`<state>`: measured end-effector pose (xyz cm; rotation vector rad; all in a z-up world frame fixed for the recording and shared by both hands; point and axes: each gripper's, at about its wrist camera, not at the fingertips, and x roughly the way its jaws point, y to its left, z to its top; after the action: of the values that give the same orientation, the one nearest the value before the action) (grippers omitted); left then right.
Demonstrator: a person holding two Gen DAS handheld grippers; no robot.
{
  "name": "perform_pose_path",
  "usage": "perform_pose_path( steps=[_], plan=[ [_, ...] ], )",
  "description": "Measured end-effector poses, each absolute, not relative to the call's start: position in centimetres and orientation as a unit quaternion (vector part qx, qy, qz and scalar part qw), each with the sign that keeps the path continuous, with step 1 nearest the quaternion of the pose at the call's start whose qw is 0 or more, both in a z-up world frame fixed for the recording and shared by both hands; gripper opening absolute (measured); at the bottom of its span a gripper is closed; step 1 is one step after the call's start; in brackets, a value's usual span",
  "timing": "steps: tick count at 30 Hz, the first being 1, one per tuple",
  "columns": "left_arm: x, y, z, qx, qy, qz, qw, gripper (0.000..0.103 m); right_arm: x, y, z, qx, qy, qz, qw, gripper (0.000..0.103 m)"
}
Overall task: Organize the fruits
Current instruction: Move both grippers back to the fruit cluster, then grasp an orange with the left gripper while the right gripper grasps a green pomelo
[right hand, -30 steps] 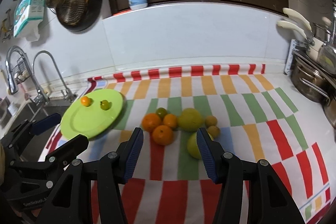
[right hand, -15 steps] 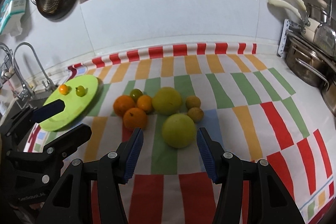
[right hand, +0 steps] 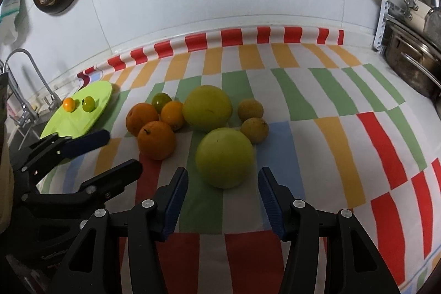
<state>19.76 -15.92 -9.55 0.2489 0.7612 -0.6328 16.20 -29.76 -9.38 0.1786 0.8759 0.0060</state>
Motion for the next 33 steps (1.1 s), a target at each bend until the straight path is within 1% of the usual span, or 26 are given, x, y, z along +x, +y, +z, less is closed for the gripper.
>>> perform_pose_path(
  steps=[10, 12, 14, 19, 20, 26, 27, 33],
  plan=[
    [20.8, -16.7, -10.3, 0.149, 0.365, -0.318, 0.862, 0.053, 17.5, -30.0, -10.6, 0.082, 0.428, 0.015, 0.900, 0.054],
    [21.0, -16.9, -10.4, 0.152, 0.366, -0.323, 0.860, 0.049, 17.8, -29.9, -10.8, 0.078, 0.428, 0.019, 0.900, 0.054],
    [21.1, -17.0, -10.4, 0.152, 0.367, -0.325, 0.858, 0.047, 18.0, -29.9, -10.8, 0.074, 0.426, 0.020, 0.901, 0.054],
    [21.3, -17.5, -10.3, 0.151, 0.361, -0.325, 0.861, 0.046, 18.5, -30.1, -10.8, 0.071, 0.420, 0.022, 0.905, 0.052],
    [21.4, -17.6, -10.2, 0.152, 0.361, -0.326, 0.860, 0.046, 18.6, -30.1, -10.8, 0.072, 0.419, 0.024, 0.905, 0.051],
    [21.9, -18.3, -10.4, 0.156, 0.365, -0.334, 0.855, 0.044, 18.4, -30.5, -10.8, 0.078, 0.418, 0.012, 0.905, 0.050],
    [21.9, -18.5, -10.4, 0.161, 0.362, -0.331, 0.856, 0.041, 18.4, -30.7, -10.8, 0.081, 0.418, 0.009, 0.905, 0.050],
    [21.9, -18.2, -10.3, 0.155, 0.366, -0.326, 0.858, 0.041, 17.8, -31.1, -10.7, 0.087, 0.419, 0.000, 0.904, 0.050]
  ],
)
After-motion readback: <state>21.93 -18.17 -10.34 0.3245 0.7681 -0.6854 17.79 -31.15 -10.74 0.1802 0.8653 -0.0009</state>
